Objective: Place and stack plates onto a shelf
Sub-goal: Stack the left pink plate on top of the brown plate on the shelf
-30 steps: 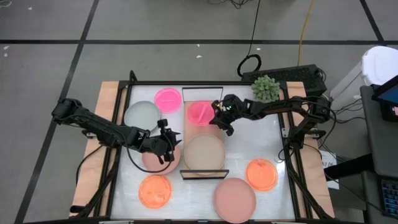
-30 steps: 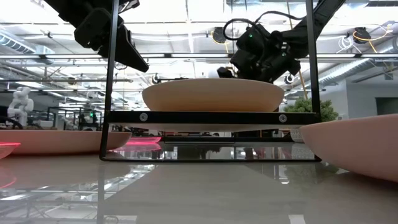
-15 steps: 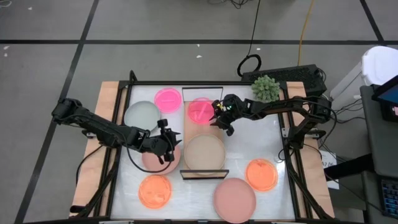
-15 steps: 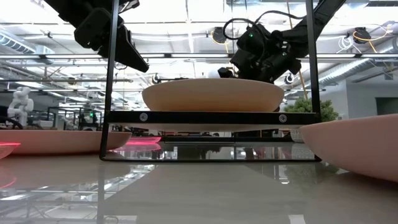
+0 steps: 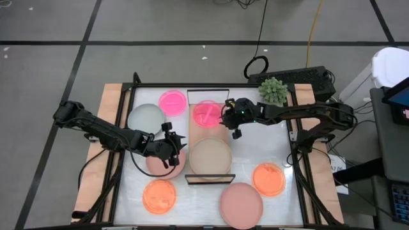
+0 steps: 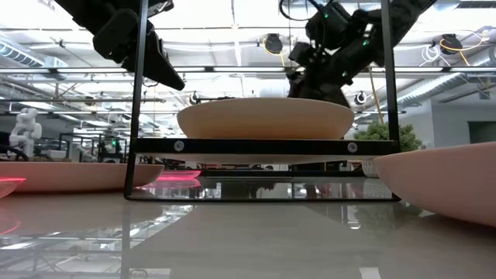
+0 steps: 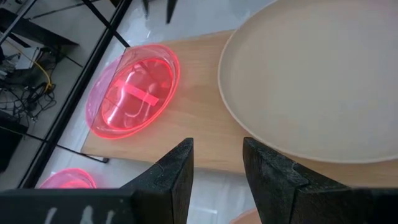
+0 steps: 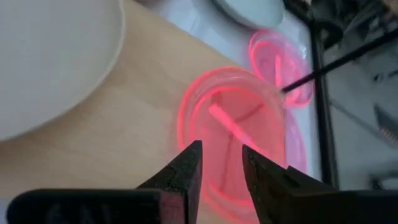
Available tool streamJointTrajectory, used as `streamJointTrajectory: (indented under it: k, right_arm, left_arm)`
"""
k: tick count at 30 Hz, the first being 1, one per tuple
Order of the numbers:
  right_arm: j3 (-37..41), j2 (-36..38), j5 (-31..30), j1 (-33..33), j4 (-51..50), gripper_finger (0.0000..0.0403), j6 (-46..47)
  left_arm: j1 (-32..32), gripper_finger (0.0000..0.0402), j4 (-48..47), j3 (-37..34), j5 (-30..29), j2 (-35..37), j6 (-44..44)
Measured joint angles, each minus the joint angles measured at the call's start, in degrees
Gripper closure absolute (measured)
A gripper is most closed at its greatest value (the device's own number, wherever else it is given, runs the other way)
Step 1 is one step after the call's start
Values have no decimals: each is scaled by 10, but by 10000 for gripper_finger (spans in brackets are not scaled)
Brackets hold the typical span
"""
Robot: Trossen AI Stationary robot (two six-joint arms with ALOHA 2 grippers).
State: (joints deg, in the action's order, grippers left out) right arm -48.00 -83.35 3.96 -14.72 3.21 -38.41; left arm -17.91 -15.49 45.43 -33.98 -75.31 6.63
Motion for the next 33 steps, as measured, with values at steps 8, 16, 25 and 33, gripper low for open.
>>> streamJointTrajectory:
  k: [8,16,25,33]
  right_arm:
    - [0,103,-68,68,-141,320,162]
    - [2,225,-71,129,-238,321,361]
    - [57,285,-71,187,-233,321,394]
    - [82,286,-70,198,-232,321,418]
  left_arm:
    - [0,256,-27,0,15,0,44]
    - [-23,256,-69,0,71,0,111]
    - [-76,256,-133,0,109,0,190]
    - [-114,256,-133,0,113,0,239]
